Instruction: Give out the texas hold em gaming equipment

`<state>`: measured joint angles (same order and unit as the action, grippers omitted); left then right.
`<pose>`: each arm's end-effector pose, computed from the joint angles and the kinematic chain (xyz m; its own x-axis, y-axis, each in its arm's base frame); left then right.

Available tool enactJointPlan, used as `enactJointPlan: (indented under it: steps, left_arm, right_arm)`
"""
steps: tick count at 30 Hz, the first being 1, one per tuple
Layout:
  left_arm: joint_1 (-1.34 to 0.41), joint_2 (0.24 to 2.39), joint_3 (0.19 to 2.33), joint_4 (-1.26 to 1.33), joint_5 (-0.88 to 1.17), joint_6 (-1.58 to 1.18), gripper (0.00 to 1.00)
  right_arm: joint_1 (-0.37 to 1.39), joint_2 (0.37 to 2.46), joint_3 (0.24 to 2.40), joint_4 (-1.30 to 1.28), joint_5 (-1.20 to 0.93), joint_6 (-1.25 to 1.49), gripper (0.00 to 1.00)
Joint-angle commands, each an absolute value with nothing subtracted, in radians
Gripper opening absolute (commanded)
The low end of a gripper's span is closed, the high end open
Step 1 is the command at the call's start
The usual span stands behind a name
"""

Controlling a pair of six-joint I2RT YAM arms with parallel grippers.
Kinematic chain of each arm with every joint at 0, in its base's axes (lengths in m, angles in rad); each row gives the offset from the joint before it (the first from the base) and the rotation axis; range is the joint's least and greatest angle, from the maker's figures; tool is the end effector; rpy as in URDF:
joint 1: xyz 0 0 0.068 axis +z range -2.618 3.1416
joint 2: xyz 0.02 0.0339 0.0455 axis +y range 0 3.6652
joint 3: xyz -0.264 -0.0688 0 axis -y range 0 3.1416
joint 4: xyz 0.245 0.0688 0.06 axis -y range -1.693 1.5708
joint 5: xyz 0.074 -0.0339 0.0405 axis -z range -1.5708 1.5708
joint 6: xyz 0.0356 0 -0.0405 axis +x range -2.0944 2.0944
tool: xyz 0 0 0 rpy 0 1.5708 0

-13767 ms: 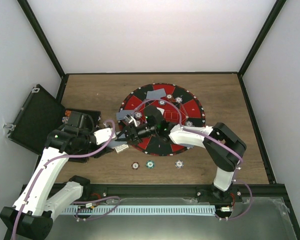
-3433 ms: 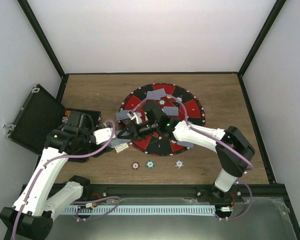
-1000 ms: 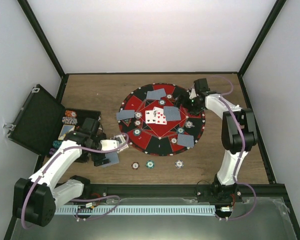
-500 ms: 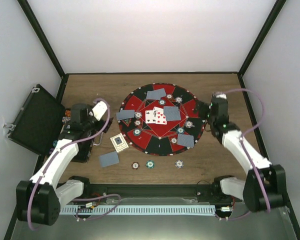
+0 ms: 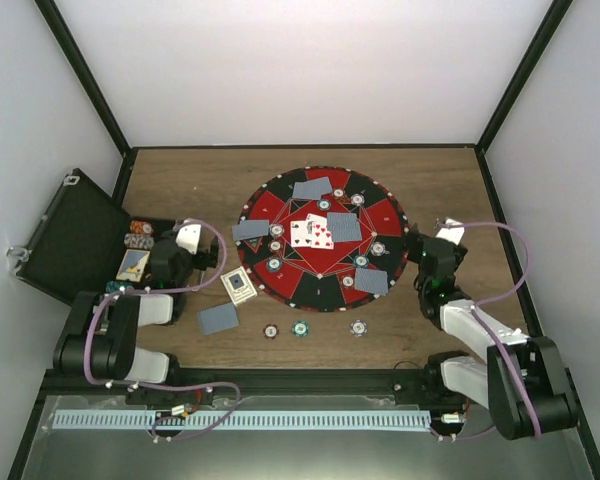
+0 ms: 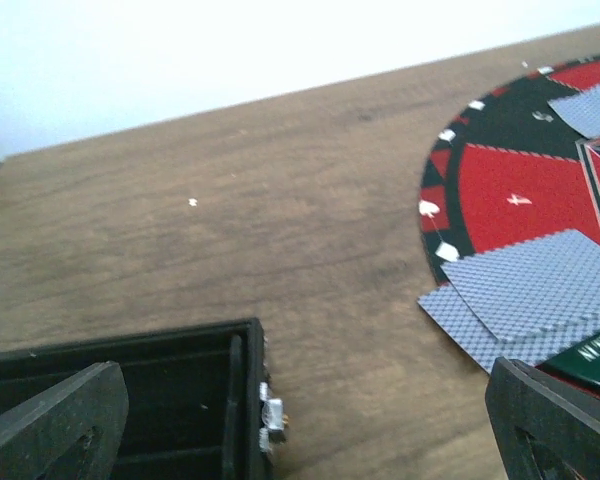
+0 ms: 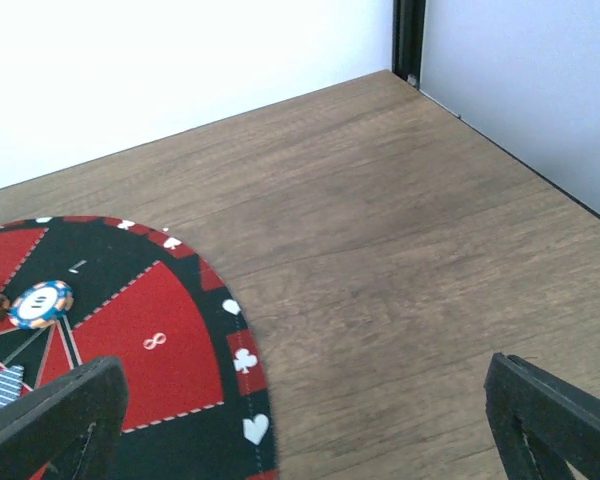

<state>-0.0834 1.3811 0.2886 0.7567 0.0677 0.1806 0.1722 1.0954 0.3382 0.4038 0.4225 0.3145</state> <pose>0.2386 -0.0224 0.1468 -0.2967 0.2046 -0.9328 0.2034 0.9679 0.1477 0.2176 0.0230 0.1867 -0.2554 0.2420 -0.9361 0.3173 0.9355 0.1553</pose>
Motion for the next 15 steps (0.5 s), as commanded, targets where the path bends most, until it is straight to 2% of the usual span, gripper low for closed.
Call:
enactJointPlan:
  steps: [1,5,8,11,15]
  left_arm:
    - [-0.071,1.444,0.236,1.153,-0.002,0.147,1.0]
    - [-0.053,1.475,0.185,1.257,-0.053,0.107,1.0]
    - [-0.047,1.617,0.096,1.616,-0.107,0.09,1.0]
    - [-0.043,1.531,0.213,1.276,-0.161,0.047,1.0]
    - [-0.026,1.553,0.278,1.177,-0.157,0.026,1.0]
  right_arm:
    - [0.165,1.153,0.235,0.788,0.501,0.229,1.0]
    - [0.145,1.293,0.182,1.047,0.518,0.185,1.0]
    - [0.123,1.337,0.169,1.167,0.483,0.153,1.0]
    - [0.118,1.42,0.168,1.268,0.444,0.132,1.0]
    - [0.11,1.518,0.208,1.311,0.224,0.039,1.0]
